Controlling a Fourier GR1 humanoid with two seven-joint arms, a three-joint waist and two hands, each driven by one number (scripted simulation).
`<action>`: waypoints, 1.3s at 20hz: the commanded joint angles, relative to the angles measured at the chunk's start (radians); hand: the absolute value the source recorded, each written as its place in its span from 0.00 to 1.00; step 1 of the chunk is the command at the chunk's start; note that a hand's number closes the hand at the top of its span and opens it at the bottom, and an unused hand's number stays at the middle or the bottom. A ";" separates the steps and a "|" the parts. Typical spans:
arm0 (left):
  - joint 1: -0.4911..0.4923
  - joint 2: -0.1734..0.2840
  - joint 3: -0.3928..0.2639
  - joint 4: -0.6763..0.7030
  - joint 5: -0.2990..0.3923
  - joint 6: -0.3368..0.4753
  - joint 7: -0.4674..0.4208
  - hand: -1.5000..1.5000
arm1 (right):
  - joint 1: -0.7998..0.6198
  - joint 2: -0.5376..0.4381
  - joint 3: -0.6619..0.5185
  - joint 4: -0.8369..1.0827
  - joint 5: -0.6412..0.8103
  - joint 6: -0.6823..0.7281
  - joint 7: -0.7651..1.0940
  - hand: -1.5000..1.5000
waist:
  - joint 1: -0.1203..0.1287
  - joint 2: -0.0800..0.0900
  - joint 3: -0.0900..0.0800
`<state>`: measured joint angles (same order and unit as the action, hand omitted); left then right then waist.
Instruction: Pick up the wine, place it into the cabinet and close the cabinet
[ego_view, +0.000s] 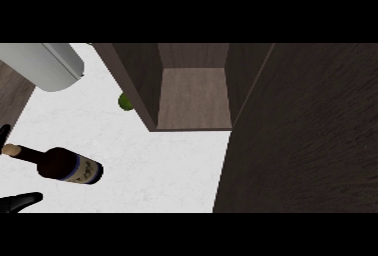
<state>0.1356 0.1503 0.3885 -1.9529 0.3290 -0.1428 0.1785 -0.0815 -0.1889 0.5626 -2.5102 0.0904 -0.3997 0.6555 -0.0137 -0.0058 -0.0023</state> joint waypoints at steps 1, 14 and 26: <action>0.075 -0.018 0.012 0.038 -0.014 -0.053 -0.080 0.00 | 0.050 -0.043 0.050 -0.184 0.164 -0.021 0.072 0.00 | 0.001 -0.002 0.000; 0.042 -0.030 0.011 0.328 -0.097 -0.123 -0.297 0.00 | 0.014 -0.102 0.057 -0.206 0.144 -0.068 0.098 0.00 | -0.004 0.000 0.001; -0.012 -0.006 0.043 0.672 -0.189 -0.139 -0.547 0.00 | -0.076 -0.087 0.139 -0.159 0.199 -0.147 0.143 0.00 | -0.005 -0.001 -0.001</action>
<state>0.1182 0.1541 0.4320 -1.3757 0.1795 -0.2788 -0.2700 -0.1674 -0.2727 0.6390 -2.5057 0.1195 -0.5253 0.6997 -0.0176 -0.0053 -0.0022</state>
